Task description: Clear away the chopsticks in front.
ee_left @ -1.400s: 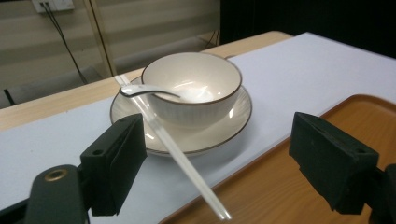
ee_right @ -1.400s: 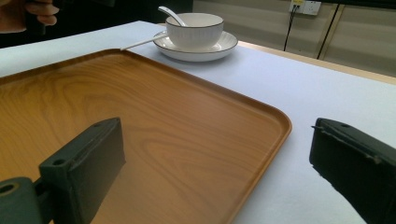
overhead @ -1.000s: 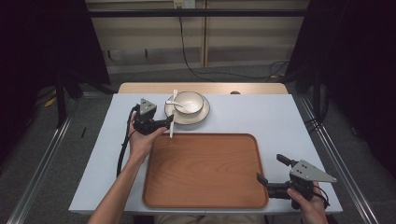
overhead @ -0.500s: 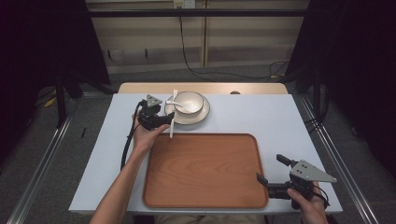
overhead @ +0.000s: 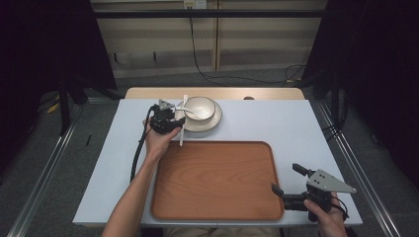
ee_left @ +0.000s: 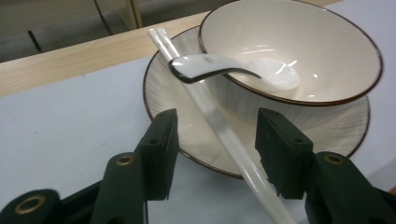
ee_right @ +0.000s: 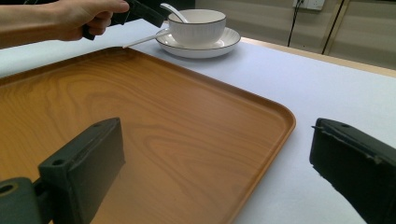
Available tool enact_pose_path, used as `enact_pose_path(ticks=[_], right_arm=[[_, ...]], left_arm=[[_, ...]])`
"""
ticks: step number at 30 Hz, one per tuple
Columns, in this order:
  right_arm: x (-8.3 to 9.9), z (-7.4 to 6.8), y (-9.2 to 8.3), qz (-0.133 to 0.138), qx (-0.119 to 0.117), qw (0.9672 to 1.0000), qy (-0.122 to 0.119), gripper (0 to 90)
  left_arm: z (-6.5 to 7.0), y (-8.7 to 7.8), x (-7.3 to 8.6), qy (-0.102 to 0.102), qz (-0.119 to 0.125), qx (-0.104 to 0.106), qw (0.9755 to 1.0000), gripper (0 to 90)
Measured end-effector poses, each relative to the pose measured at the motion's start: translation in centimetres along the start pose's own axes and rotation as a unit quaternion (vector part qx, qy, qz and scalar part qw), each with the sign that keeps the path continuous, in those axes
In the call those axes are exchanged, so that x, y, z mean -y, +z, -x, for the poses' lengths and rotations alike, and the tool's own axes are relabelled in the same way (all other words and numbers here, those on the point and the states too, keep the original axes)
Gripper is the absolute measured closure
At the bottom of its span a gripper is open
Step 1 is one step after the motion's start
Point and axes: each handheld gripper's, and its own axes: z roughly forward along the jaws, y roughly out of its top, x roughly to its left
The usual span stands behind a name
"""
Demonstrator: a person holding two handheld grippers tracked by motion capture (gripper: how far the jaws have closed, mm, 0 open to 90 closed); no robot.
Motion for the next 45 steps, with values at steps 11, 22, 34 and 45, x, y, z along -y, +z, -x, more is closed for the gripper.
enact_pose_path(ticks=[11,22,34,45], right_arm=[[0.0,0.0,0.0,0.0,-0.003,1.0,0.001,2.7],[0.0,0.0,-0.1,0.003,-0.003,1.0,0.002,2.5],[0.0,0.1,-0.1,0.002,-0.002,1.0,0.004,2.2],[0.0,0.1,-0.1,0.002,-0.002,1.0,0.007,2.1]], left_arm=[[-0.1,0.7,0.2,-0.011,-0.004,0.0,0.9999,58.4],[0.2,1.1,0.1,-0.006,-0.013,0.005,0.9999,68.9],[0.2,1.7,0.0,-0.016,-0.015,-0.005,0.9998,75.1],[-0.3,2.8,-0.7,-0.029,-0.02,-0.05,0.9981,75.4]])
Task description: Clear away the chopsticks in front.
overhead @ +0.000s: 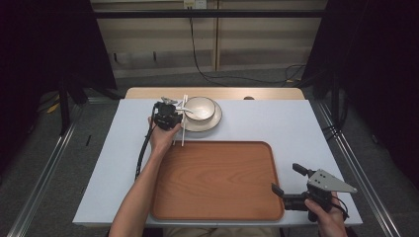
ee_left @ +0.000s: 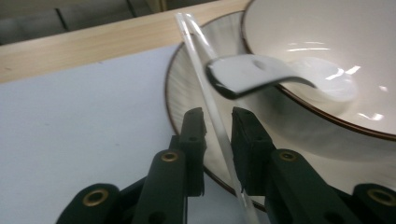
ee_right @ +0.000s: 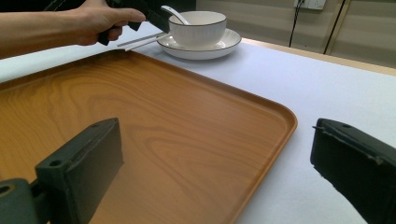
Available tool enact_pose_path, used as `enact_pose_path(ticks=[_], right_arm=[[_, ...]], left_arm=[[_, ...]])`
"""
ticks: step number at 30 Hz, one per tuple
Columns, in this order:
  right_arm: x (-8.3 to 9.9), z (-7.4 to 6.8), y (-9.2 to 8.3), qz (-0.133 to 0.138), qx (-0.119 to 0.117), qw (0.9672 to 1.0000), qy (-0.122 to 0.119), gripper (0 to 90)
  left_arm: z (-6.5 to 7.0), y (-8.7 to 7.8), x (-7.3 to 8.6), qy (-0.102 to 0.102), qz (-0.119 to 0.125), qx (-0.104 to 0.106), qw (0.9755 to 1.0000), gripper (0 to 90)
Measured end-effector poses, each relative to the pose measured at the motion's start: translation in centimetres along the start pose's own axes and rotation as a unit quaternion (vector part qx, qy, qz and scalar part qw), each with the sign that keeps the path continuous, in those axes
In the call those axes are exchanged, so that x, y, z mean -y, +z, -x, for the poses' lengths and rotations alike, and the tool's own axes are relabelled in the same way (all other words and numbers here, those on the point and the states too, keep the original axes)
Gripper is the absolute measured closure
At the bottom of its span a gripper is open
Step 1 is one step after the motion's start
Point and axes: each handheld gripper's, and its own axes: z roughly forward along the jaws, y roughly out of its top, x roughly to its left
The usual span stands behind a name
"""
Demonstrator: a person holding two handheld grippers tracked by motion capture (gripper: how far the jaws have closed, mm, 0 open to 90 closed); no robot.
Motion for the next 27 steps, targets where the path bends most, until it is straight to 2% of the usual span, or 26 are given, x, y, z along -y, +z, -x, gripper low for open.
enact_pose_path(ticks=[1,2,3,4,5,6,7,8,9,10,11,12,13,14,15,18,21,25,26,27], right_arm=[[0.0,0.0,0.0,0.0,-0.001,1.0,0.001,2.1],[0.0,0.0,0.0,0.0,-0.001,1.0,0.0,2.1],[0.0,0.0,0.0,0.0,-0.002,1.0,0.0,2.1],[0.0,0.0,0.0,0.001,-0.004,1.0,-0.002,2.1],[0.0,0.0,0.0,0.001,-0.005,1.0,-0.002,2.1],[0.0,0.0,0.1,0.001,-0.006,1.0,-0.001,2.1],[0.0,0.0,0.1,0.0,-0.005,1.0,-0.002,2.1],[0.0,0.0,0.1,0.0,-0.005,1.0,-0.001,2.0],[0.0,0.0,0.1,0.0,-0.006,1.0,-0.002,2.1],[0.0,0.0,0.1,0.0,-0.006,1.0,-0.002,2.0],[0.0,0.0,0.1,0.0,-0.006,1.0,-0.002,2.0],[0.0,0.0,0.1,-0.001,-0.006,1.0,-0.001,2.0],[0.0,0.0,0.1,-0.001,-0.006,1.0,-0.001,2.0],[0.0,0.1,0.1,-0.001,-0.006,1.0,-0.002,2.0],[0.0,0.1,0.1,-0.001,-0.006,1.0,-0.001,2.0],[0.0,0.1,0.1,-0.001,-0.006,1.0,-0.001,2.0],[0.0,0.0,0.1,-0.001,-0.007,1.0,0.0,2.0],[0.0,0.1,0.0,-0.001,-0.007,1.0,0.002,2.0],[0.0,0.1,0.0,-0.001,-0.007,1.0,0.002,2.0],[0.0,0.1,0.0,-0.001,-0.007,1.0,0.002,2.0]], left_arm=[[-0.2,0.1,-0.1,0.006,-0.001,0.003,1.0,74.8],[-0.3,0.1,-0.1,0.005,0.0,-0.017,0.9998,72.0],[-0.6,0.1,-0.2,-0.007,0.004,-0.011,0.9999,73.2],[-1.1,0.1,-0.3,-0.003,-0.005,0.009,0.9999,75.5],[-1.0,0.3,-0.3,-0.022,0.001,0.005,0.9997,75.5],[-1.1,0.4,-0.3,-0.021,0.0,-0.004,0.9998,75.9],[-1.3,0.5,-0.3,-0.022,0.001,0.006,0.9997,75.6],[-1.6,0.6,-0.4,-0.019,-0.011,0.012,0.9997,75.7],[-1.5,0.8,-0.4,-0.029,-0.004,0.006,0.9996,76.5],[-1.5,0.9,-0.4,-0.03,-0.002,0.008,0.9995,77.5],[-1.5,0.9,-0.4,-0.03,-0.002,0.008,0.9995,77.5],[-1.6,1.0,-0.5,-0.019,-0.012,0.015,0.9996,78.0],[-1.6,1.0,-0.6,-0.007,-0.019,0.011,0.9997,79.9],[-1.4,1.1,-0.6,-0.014,-0.014,0.014,0.9997,80.5],[-1.4,1.1,-0.7,-0.008,-0.019,0.017,0.9996,80.8],[-1.2,1.5,-0.8,-0.021,-0.018,0.013,0.9995,81.2],[-1.2,1.7,-0.9,-0.012,-0.025,0.011,0.9995,80.5],[-1.1,1.9,-1.0,-0.011,-0.032,0.009,0.9994,80.5],[-1.1,1.9,-1.1,-0.002,-0.038,0.007,0.9993,80.5],[-1.0,2.0,-1.1,-0.008,-0.033,0.004,0.9994,80.4]])
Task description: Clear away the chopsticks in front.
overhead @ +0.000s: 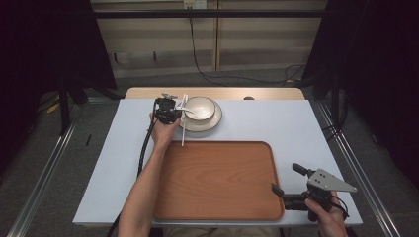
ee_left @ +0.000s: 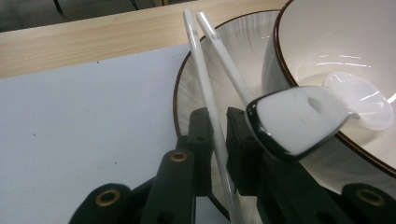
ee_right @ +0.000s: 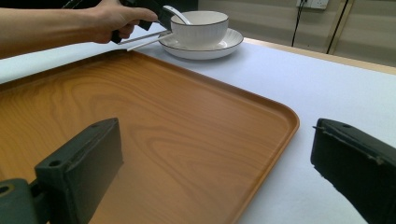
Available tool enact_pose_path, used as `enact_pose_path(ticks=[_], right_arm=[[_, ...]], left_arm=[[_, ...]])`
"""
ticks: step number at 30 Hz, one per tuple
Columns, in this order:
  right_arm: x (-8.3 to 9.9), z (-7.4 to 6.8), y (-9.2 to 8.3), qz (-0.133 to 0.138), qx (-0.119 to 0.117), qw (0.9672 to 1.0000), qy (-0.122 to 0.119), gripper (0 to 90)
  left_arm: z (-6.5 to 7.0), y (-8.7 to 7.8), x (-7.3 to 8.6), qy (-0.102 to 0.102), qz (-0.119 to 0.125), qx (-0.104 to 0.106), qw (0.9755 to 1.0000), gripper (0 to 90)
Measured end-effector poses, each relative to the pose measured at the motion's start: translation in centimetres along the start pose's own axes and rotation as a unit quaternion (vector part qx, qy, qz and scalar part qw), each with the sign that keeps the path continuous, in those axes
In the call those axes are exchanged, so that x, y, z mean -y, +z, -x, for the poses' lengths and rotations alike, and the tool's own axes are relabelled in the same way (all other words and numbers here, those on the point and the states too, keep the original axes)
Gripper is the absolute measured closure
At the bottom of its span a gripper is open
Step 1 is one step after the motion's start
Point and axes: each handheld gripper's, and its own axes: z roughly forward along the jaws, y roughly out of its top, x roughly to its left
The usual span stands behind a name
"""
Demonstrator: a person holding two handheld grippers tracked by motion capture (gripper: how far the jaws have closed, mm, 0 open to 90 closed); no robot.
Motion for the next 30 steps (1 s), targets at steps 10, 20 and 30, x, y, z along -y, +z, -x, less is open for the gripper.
enact_pose_path(ticks=[10,20,30], right_arm=[[0.02,0.07,0.04,0.0,-0.002,1.0,0.0,2.0],[0.02,0.08,0.03,0.0,0.0,1.0,0.002,2.0],[0.0,0.11,-0.05,0.003,0.001,1.0,0.001,2.0]], left_arm=[[0.31,0.34,-0.15,-0.012,-0.012,-0.002,0.9999,80.8],[0.1,0.11,-0.23,-0.004,-0.018,0.004,0.9998,82.9],[0.21,-0.09,-0.27,-0.022,-0.007,0.019,0.9995,83.1]])
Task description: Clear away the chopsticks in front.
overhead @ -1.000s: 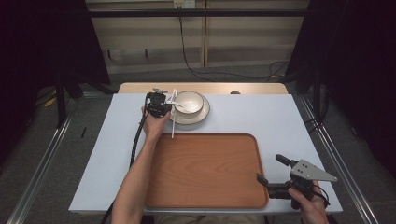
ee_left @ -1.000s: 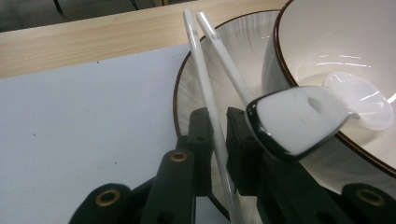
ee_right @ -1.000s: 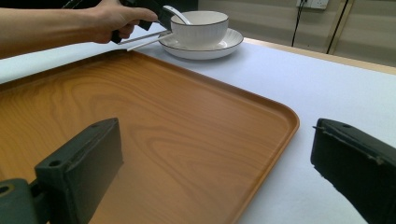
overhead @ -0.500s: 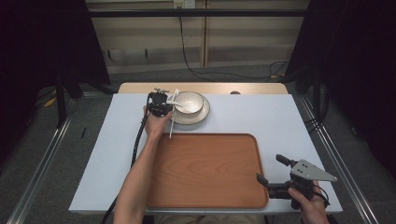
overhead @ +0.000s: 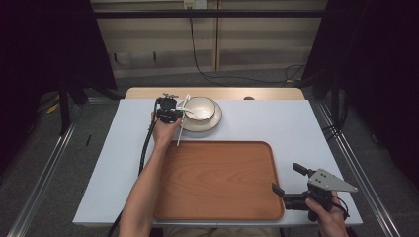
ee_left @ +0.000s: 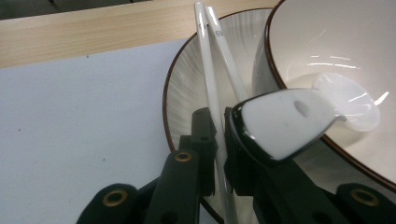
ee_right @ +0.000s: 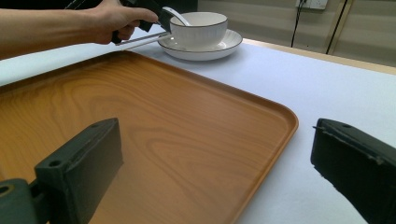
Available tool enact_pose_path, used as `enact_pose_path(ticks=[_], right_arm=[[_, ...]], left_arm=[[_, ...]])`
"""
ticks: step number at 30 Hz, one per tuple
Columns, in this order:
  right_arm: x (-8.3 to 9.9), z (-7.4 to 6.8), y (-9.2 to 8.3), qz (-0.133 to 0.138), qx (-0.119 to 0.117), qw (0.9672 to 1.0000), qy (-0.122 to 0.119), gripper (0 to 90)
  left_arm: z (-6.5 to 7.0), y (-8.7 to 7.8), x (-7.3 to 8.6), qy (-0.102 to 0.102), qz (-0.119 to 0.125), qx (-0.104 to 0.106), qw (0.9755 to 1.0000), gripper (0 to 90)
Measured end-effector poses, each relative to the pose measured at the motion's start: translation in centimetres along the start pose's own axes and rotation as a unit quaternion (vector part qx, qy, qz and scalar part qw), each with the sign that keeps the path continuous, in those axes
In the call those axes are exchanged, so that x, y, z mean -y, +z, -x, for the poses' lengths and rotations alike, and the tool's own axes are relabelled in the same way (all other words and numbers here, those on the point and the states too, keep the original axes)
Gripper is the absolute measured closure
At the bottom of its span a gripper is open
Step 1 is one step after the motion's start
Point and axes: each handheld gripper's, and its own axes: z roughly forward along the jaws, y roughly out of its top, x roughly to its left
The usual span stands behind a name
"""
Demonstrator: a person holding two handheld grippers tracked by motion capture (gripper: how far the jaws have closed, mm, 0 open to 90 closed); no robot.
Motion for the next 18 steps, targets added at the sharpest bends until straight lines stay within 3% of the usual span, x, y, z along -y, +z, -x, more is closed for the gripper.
enact_pose_path(ticks=[5,6,13,18], right_arm=[[0.0,0.0,0.0,0.0,0.0,1.0,0.0,2.0],[0.0,0.0,0.0,0.0,0.0,1.0,0.0,2.0],[0.0,0.0,0.0,0.002,0.001,1.0,0.0,2.0],[0.0,0.0,0.0,0.0,0.001,1.0,0.001,2.0]], left_arm=[[0.0,-0.5,-0.1,0.001,0.005,-0.012,0.9999,84.5],[0.0,-0.5,-0.1,-0.007,0.006,-0.007,0.9999,85.3],[-0.2,-0.9,-0.1,0.008,-0.002,-0.002,1.0,85.4],[-0.1,-1.4,-0.3,0.0,0.007,-0.005,1.0,85.4]])
